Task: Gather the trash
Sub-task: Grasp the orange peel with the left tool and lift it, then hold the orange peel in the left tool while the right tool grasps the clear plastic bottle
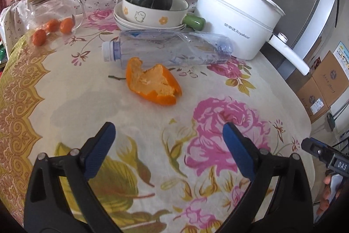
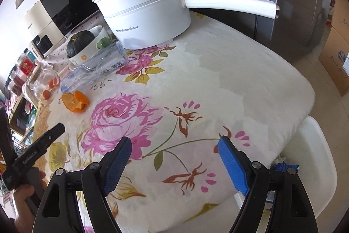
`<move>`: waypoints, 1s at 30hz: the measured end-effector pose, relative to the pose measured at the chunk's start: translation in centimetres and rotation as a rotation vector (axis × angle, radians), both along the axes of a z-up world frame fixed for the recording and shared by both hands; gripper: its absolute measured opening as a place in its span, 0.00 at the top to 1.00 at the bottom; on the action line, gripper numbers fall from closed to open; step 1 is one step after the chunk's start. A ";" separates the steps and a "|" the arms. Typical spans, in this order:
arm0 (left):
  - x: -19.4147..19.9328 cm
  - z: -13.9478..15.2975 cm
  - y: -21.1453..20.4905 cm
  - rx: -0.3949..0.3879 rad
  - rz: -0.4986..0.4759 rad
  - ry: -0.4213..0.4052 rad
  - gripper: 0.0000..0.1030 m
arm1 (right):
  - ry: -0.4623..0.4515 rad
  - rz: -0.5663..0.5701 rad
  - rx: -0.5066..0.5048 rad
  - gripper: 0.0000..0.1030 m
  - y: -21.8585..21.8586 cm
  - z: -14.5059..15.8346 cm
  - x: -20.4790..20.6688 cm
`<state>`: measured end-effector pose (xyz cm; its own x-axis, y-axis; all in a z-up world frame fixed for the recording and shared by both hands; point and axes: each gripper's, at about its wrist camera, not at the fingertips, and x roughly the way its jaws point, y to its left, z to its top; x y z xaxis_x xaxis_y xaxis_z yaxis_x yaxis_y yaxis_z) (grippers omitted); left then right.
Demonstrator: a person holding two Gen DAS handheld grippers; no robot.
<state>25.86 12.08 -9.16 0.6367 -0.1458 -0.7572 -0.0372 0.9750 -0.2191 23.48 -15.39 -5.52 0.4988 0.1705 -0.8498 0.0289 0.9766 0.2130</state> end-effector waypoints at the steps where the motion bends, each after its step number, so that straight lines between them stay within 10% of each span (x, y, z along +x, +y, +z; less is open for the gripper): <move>1: 0.8 -0.3 -0.2 0.008 0.001 -0.001 0.05 | 0.003 0.008 -0.004 0.19 0.2 -0.2 0.3; 11: 5.6 -3.2 -0.5 -0.005 0.153 -0.010 0.06 | 0.033 0.019 -0.038 0.19 0.8 -2.4 2.1; 19: 5.8 -2.7 0.9 -0.062 0.120 -0.009 0.73 | -0.002 0.082 -0.101 0.19 3.0 -2.2 2.9; 30: 2.4 -0.5 7.1 -0.009 0.071 0.004 0.84 | -0.084 0.479 -0.239 0.19 15.1 0.6 8.7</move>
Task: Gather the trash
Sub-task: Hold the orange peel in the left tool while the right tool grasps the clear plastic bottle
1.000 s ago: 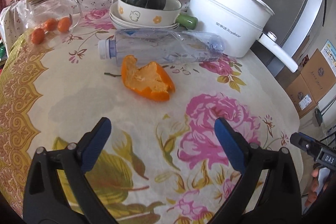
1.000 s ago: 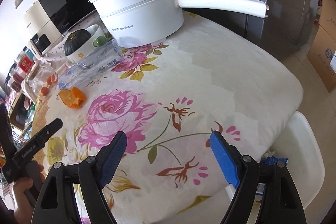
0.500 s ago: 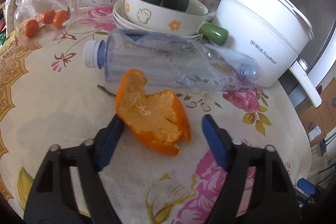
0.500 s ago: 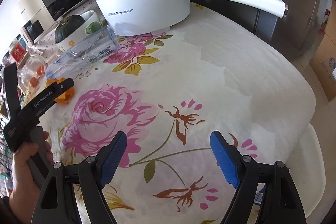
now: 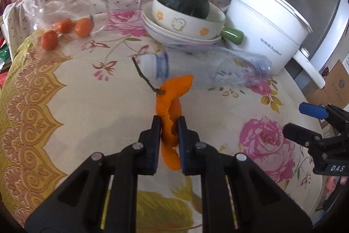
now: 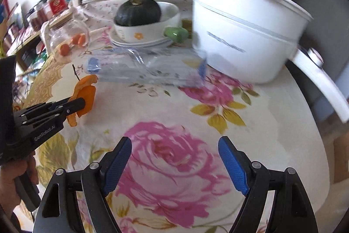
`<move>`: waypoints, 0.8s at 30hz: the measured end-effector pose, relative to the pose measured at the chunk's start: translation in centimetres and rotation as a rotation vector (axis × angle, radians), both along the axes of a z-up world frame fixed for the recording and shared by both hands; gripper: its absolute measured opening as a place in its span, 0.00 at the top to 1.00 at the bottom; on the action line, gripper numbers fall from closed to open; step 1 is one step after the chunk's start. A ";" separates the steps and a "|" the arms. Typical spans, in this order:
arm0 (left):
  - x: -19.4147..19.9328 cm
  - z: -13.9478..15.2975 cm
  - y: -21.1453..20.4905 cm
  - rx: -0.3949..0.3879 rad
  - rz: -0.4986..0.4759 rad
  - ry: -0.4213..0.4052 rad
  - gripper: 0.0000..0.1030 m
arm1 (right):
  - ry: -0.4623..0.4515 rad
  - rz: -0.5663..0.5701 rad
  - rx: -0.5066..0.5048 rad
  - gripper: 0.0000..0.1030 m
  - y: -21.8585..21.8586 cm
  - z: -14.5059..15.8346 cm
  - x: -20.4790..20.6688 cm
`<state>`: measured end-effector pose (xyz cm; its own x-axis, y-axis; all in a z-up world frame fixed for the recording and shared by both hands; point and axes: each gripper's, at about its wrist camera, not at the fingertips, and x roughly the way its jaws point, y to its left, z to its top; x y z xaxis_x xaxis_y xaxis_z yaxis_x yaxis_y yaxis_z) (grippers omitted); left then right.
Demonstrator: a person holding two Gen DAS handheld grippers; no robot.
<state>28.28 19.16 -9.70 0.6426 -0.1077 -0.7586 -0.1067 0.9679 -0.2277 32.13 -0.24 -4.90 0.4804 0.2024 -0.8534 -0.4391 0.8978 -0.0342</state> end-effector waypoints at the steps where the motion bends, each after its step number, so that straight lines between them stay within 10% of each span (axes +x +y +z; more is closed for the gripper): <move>1: -0.1 0.1 1.1 -0.020 0.022 -0.003 0.84 | -0.012 0.039 -0.026 0.19 1.4 0.1 0.6; 11: -1.3 -1.5 6.5 -0.050 0.118 0.034 0.84 | -0.119 0.418 -0.391 0.18 11.9 -2.4 4.4; 24: -1.7 -1.7 7.3 -0.053 0.131 0.033 0.84 | -0.244 0.530 -0.735 0.23 15.2 -7.3 6.2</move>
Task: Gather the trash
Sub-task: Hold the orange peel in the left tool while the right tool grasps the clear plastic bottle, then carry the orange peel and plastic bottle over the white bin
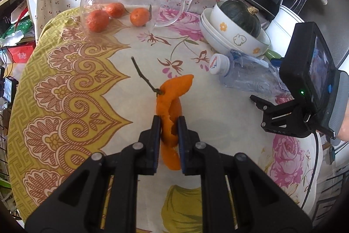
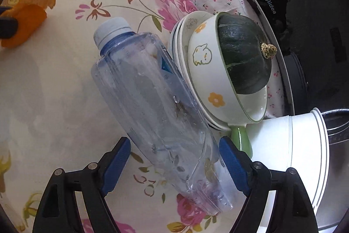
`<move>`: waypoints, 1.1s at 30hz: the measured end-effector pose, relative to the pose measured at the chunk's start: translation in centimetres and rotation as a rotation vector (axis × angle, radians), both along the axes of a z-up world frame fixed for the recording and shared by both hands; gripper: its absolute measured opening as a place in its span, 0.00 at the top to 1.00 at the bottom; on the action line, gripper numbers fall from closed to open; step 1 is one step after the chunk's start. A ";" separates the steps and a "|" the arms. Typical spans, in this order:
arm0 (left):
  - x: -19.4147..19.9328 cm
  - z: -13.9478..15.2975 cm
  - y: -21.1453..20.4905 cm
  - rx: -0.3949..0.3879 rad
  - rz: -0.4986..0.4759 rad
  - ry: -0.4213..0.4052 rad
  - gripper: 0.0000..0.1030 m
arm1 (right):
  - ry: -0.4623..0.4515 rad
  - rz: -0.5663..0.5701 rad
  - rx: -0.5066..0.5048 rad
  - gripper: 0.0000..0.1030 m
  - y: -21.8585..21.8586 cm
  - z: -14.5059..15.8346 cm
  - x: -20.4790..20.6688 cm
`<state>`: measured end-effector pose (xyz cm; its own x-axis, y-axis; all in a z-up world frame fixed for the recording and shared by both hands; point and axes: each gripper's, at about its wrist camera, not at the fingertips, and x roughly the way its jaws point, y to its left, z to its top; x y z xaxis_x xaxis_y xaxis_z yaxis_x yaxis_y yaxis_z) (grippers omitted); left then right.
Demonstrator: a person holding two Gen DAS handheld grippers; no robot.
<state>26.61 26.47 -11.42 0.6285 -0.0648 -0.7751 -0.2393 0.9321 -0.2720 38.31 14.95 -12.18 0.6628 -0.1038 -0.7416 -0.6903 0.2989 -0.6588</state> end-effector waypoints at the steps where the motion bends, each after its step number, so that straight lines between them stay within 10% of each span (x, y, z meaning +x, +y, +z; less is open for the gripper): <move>1: 0.0 0.1 0.1 0.002 0.002 0.000 0.84 | -0.005 -0.002 -0.009 0.26 0.0 0.0 0.2; 12: -1.0 1.2 0.5 0.016 -0.008 -0.002 0.84 | 0.073 -0.075 0.049 0.37 -0.6 1.7 -1.8; 22: -4.1 4.2 -2.4 0.056 -0.092 -0.015 0.84 | 0.250 -0.216 0.300 0.38 -3.6 8.5 -7.0; 33: -9.1 7.8 -7.5 0.110 -0.198 -0.051 0.84 | 0.197 -0.317 0.476 0.38 -10.0 12.0 -13.8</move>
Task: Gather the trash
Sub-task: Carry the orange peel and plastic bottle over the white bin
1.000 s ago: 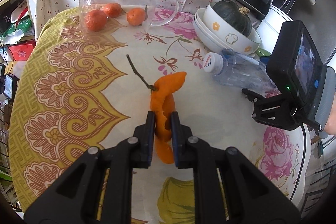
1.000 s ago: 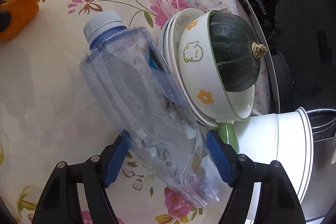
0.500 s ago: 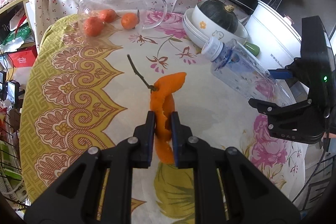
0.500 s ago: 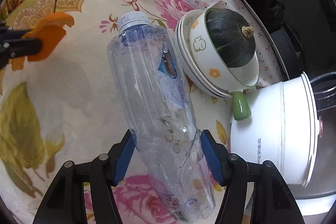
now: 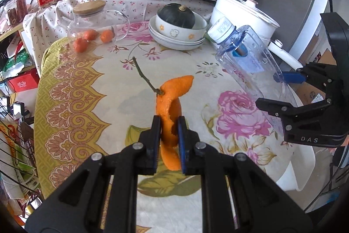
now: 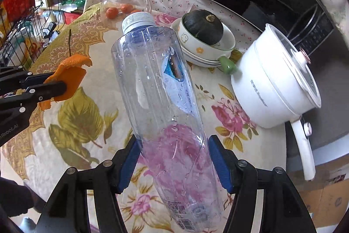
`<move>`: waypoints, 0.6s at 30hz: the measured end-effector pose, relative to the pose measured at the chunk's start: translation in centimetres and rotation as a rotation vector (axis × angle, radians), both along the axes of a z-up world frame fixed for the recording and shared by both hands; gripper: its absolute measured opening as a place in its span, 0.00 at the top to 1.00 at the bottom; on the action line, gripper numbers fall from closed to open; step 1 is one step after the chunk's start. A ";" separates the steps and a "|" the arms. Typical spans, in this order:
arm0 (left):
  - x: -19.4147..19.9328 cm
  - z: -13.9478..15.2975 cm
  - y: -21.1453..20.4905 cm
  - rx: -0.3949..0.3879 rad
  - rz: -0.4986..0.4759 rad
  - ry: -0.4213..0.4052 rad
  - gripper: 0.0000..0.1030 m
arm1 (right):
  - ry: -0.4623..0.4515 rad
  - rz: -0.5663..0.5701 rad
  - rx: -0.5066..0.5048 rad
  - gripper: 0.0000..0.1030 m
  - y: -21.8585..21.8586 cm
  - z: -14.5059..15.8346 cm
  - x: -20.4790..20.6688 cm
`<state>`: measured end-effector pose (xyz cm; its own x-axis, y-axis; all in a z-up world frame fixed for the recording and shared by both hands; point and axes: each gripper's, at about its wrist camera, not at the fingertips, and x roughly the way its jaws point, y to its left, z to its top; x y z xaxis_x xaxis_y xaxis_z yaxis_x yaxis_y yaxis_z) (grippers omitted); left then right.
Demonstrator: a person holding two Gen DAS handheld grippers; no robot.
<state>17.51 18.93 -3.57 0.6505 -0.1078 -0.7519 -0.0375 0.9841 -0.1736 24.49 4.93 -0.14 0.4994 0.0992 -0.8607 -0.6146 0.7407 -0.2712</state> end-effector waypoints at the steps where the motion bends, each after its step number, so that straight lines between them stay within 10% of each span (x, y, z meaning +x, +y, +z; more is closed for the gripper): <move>1: -0.5 0.2 -0.4 -0.002 -0.008 -0.004 0.84 | -0.006 -0.012 0.015 0.37 -0.7 0.3 -0.5; 18: -5.7 2.1 -8.6 -0.020 -0.142 -0.053 0.84 | -0.116 -0.208 0.282 0.37 -13.9 3.9 -9.9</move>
